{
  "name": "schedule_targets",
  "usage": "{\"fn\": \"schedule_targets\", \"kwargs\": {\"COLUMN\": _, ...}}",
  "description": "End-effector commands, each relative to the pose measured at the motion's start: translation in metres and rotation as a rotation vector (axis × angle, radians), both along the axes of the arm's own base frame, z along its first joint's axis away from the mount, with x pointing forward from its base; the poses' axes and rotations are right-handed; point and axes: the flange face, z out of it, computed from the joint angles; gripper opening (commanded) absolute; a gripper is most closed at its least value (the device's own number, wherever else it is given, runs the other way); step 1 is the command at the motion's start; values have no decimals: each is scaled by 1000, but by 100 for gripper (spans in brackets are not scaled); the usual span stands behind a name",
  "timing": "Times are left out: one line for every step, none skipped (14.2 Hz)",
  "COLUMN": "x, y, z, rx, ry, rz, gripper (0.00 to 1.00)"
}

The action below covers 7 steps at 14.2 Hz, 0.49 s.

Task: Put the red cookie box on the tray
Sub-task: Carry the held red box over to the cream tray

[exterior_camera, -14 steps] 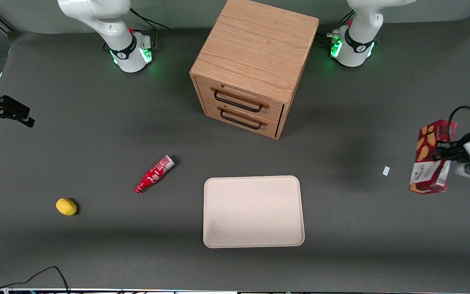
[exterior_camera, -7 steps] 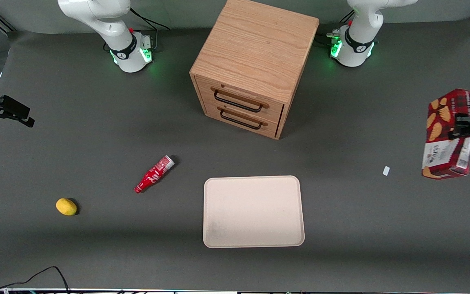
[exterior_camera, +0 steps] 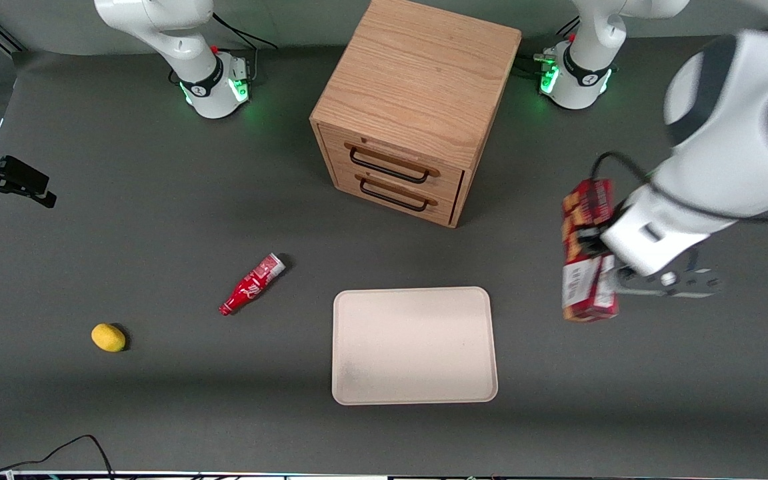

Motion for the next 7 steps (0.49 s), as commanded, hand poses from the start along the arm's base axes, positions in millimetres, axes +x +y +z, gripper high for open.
{"fn": "schedule_targets", "kwargs": {"x": 37, "y": -42, "z": -48, "rx": -16, "ry": -61, "rz": 101, "gripper": 0}}
{"fn": "schedule_targets", "kwargs": {"x": 41, "y": -66, "z": -72, "rx": -24, "ry": -65, "rz": 83, "gripper": 0}}
{"fn": "schedule_targets", "kwargs": {"x": 44, "y": -81, "z": -91, "rx": -26, "ry": -74, "rz": 73, "gripper": 0}}
{"fn": "schedule_targets", "kwargs": {"x": 49, "y": -86, "z": -108, "rx": -29, "ry": -83, "rz": 69, "gripper": 0}}
{"fn": "schedule_targets", "kwargs": {"x": 53, "y": -90, "z": -122, "rx": -31, "ry": -84, "rz": 67, "gripper": 0}}
{"fn": "schedule_targets", "kwargs": {"x": 54, "y": -97, "z": -138, "rx": -28, "ry": -77, "rz": 62, "gripper": 0}}
{"fn": "schedule_targets", "kwargs": {"x": 55, "y": -102, "z": -146, "rx": -33, "ry": -86, "rz": 56, "gripper": 0}}
